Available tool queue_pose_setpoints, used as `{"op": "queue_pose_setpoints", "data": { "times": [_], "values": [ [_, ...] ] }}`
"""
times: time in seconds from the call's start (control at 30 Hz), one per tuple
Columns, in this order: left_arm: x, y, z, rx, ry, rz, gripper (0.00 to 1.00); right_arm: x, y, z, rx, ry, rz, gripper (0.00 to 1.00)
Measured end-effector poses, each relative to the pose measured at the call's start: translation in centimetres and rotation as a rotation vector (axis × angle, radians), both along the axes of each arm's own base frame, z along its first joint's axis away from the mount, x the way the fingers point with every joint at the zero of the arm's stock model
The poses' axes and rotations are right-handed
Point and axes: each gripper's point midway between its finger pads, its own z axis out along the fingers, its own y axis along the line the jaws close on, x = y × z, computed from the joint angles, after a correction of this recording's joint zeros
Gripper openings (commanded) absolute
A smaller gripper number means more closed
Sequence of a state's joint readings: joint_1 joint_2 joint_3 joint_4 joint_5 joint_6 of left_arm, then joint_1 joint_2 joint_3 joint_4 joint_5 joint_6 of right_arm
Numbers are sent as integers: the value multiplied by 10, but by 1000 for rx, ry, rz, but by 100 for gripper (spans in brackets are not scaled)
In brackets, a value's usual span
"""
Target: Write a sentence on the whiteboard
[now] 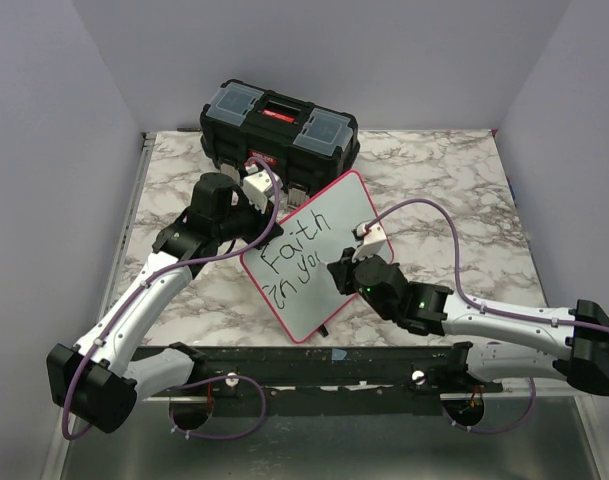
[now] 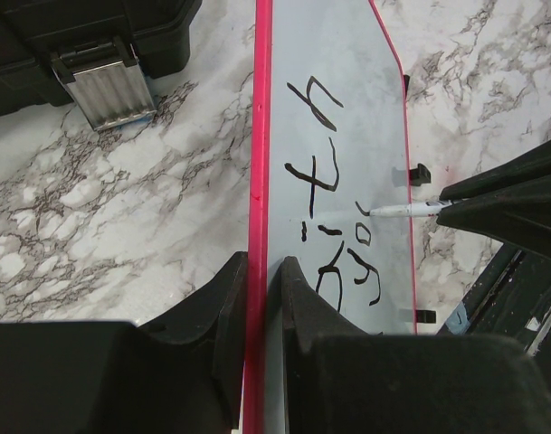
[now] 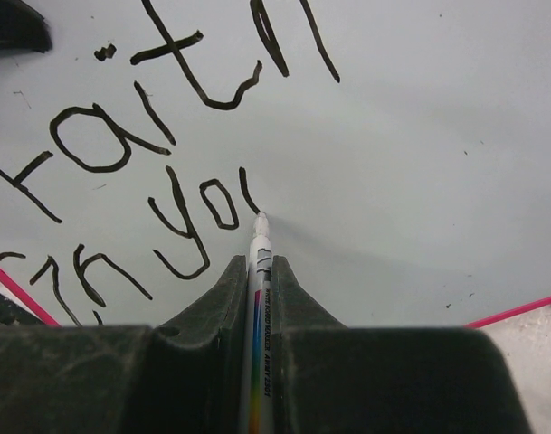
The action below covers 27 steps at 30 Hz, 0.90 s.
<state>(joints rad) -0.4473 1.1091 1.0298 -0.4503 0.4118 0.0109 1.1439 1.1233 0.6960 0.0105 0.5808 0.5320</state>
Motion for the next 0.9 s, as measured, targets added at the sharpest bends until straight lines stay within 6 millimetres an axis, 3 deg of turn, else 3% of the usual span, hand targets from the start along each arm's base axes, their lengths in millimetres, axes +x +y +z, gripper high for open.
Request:
{"op": "queue_pose_setpoints", "data": {
  "times": [0.47, 0.9],
  "values": [
    [0, 0, 0, 0, 0, 0, 0, 1, -7, -4, -44, 4, -16, 1],
    [0, 0, 0, 0, 0, 0, 0, 15, 2, 15, -87, -45, -41, 1]
  ]
}}
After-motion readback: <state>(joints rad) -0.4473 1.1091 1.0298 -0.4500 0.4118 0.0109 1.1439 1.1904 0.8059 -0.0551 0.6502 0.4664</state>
